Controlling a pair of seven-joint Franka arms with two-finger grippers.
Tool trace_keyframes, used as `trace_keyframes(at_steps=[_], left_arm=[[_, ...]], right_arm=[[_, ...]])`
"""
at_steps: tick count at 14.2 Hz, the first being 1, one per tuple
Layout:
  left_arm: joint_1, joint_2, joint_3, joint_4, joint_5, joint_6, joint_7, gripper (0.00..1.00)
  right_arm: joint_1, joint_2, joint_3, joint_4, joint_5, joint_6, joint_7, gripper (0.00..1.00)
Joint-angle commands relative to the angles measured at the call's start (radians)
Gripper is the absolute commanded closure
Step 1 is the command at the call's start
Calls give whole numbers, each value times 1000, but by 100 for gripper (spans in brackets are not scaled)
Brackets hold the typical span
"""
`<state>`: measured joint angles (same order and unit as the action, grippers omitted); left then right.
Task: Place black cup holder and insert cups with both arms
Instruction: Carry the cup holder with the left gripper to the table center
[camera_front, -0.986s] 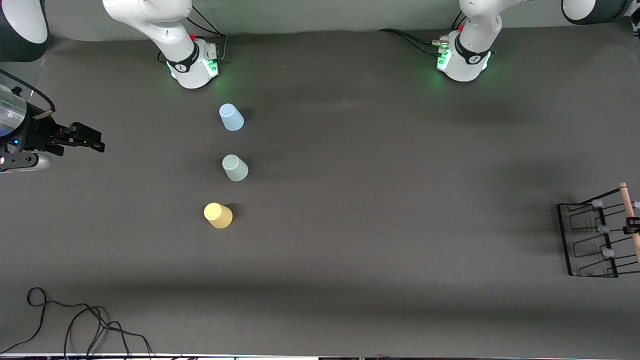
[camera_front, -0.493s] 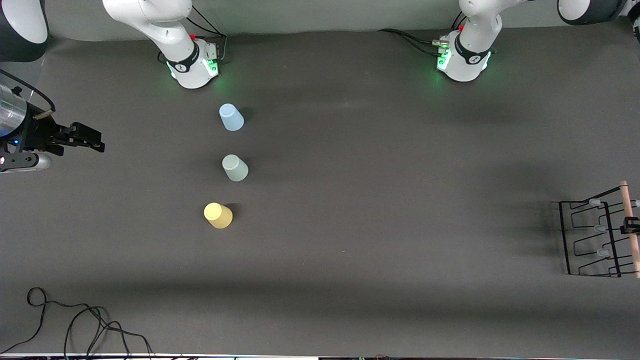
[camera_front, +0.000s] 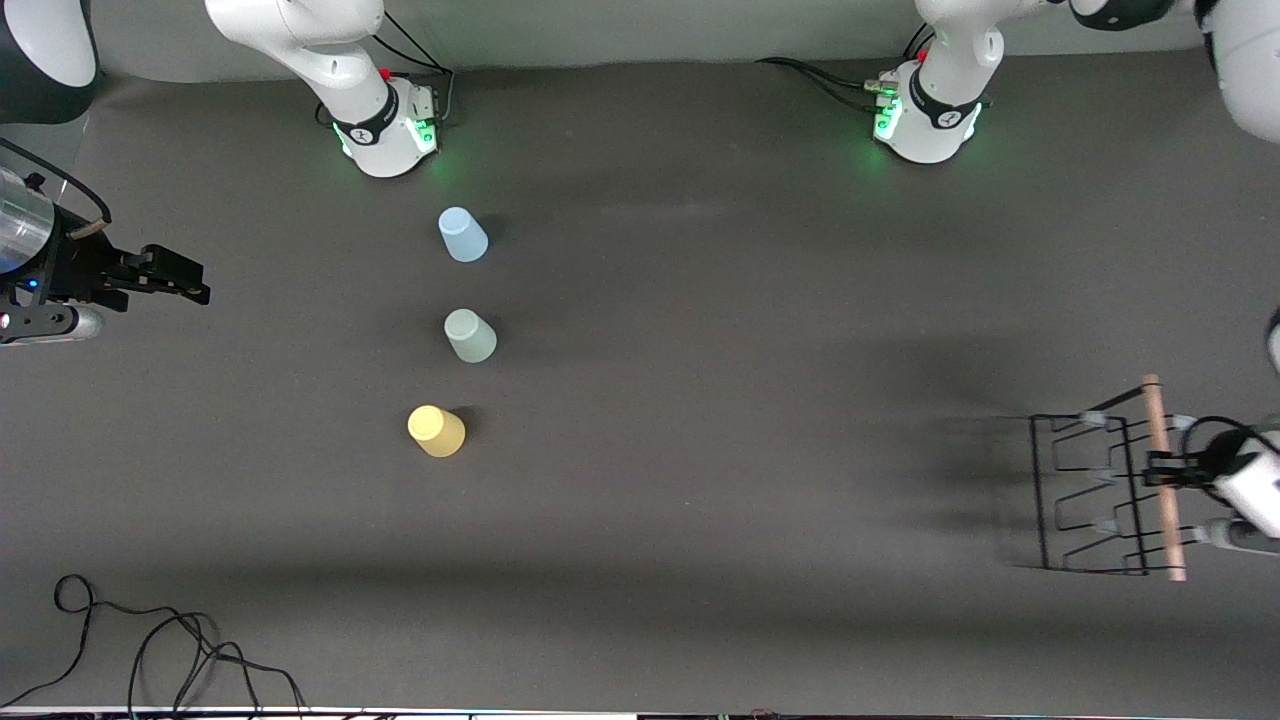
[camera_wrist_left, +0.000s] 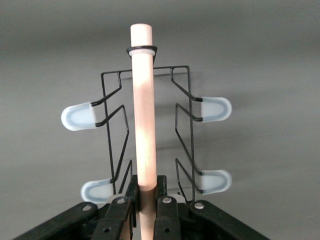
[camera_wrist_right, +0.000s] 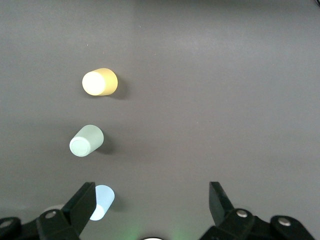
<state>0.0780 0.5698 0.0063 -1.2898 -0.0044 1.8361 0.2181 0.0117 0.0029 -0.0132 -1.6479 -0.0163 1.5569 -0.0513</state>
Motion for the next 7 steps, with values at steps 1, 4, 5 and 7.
trace_keyframes(at_steps=[1, 4, 5, 7], left_arm=[[-87, -120, 12, -106, -25, -6, -115, 100], [-188, -201, 11, -189, -57, 60, -317, 100], [-229, -214, 11, -197, -57, 51, -388, 100], [-314, -237, 11, -242, -52, 54, -485, 100]], right_arm=[[4, 5, -2, 20, 4, -12, 15, 0], [1, 3, -2, 20, 3, -12, 16, 0], [-1, 2, -2, 20, 4, -14, 15, 0], [-3, 2, -2, 20, 4, -14, 11, 0]])
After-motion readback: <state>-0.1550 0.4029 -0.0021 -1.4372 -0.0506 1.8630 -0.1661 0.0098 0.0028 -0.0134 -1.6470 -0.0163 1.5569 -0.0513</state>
